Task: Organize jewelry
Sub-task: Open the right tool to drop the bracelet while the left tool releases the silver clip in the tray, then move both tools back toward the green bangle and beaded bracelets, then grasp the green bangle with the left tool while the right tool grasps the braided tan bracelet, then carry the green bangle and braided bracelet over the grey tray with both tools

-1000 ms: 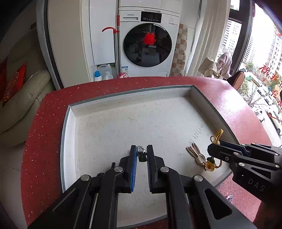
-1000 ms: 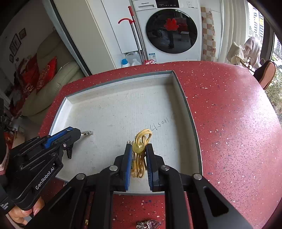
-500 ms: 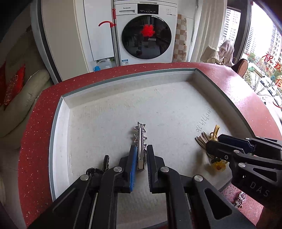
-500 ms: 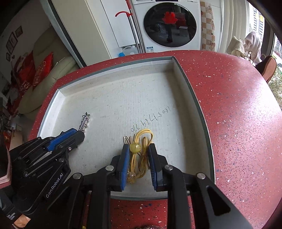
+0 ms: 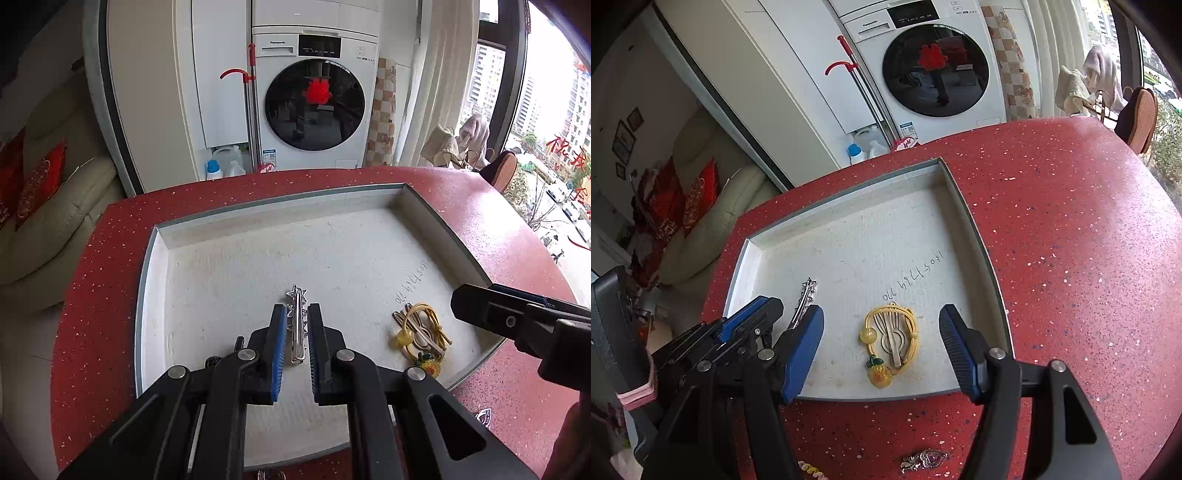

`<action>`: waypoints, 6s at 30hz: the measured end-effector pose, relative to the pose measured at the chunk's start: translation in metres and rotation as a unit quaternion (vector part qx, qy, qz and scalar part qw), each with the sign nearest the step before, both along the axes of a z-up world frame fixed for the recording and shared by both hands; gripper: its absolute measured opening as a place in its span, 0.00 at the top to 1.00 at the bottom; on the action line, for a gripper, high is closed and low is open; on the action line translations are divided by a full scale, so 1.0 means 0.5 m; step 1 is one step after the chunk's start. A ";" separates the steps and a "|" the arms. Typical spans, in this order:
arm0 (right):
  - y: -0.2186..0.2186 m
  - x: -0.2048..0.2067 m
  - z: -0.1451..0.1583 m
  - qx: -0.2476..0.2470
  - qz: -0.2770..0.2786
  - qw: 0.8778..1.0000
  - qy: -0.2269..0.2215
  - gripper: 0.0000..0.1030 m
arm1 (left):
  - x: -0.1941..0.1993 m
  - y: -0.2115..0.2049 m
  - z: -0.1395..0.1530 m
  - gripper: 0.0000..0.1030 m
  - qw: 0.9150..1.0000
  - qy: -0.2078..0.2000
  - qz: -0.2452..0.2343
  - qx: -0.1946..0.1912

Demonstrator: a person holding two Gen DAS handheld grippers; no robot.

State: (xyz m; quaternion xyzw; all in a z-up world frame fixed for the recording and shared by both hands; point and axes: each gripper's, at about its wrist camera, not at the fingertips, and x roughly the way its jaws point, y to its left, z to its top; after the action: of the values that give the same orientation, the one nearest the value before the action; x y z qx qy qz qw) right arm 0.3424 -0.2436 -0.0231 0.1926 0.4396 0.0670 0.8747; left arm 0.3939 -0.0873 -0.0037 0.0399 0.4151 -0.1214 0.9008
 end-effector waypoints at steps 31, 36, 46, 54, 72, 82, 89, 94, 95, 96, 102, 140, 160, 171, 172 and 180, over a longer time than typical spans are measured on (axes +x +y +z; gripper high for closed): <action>0.028 -0.190 0.079 0.018 -0.004 0.999 -0.045 0.00 | -0.208 0.099 0.118 0.00 0.999 -0.045 0.016 -0.020; 0.044 -0.235 0.092 0.000 0.004 0.998 -0.061 0.00 | -0.247 0.122 0.111 0.00 0.999 -0.016 0.001 -0.041; 0.051 -0.313 0.082 -0.006 0.016 0.999 -0.040 0.00 | -0.356 0.145 0.065 0.00 1.000 0.005 -0.010 -0.005; 0.055 -0.367 0.029 -0.017 0.026 0.999 -0.010 0.00 | -0.405 0.174 0.002 0.00 0.999 0.046 0.004 -0.012; 0.044 -0.433 -0.088 -0.078 0.001 0.995 0.062 0.00 | -0.442 0.168 -0.058 0.00 0.995 0.091 0.018 -0.043; 0.061 -0.419 -0.097 -0.117 0.005 0.991 0.061 0.06 | -0.413 0.132 -0.072 0.00 0.995 0.098 0.023 -0.026; 0.097 -0.400 -0.098 -0.153 0.031 0.986 0.054 0.27 | -0.404 0.121 -0.082 0.00 0.995 0.098 0.029 -0.011; 0.130 -0.402 -0.097 -0.201 0.055 0.977 0.048 0.44 | -0.402 0.113 -0.088 0.01 0.995 0.095 0.035 0.014; 0.132 -0.403 -0.097 -0.200 0.059 0.977 0.047 0.48 | -0.402 0.112 -0.088 0.01 0.995 0.092 0.035 0.019; 0.134 -0.403 -0.097 -0.200 0.061 0.977 0.047 0.51 | -0.402 0.112 -0.088 0.03 0.995 0.092 0.034 0.019; 0.146 -0.402 -0.093 -0.198 0.080 0.976 0.048 0.78 | -0.408 0.110 -0.081 0.23 0.996 0.082 0.029 0.029; 0.057 -0.276 0.117 -0.092 0.031 0.994 -0.048 0.94 | -0.287 0.165 0.118 0.73 0.998 0.027 -0.013 -0.056; 0.019 -0.009 0.097 -0.061 0.003 0.998 -0.031 0.94 | 0.031 0.090 0.128 0.73 0.998 0.032 0.025 -0.049; -0.013 0.043 -0.011 -0.044 -0.025 0.999 0.006 0.94 | 0.083 0.013 -0.027 0.73 0.998 0.066 0.012 0.006; -0.015 0.044 -0.021 -0.043 -0.026 0.999 0.011 0.94 | 0.084 0.008 -0.036 0.73 0.998 0.068 0.010 0.011; -0.016 0.047 -0.061 -0.049 -0.027 0.998 0.028 0.94 | 0.076 -0.017 -0.066 0.72 0.997 0.049 -0.009 0.056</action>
State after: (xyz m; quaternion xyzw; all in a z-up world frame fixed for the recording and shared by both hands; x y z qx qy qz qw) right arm 0.3657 -0.2515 -0.0538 0.1635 0.4610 0.0161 0.8720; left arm 0.4321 -0.0960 -0.0366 0.0881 0.4649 -0.1074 0.8744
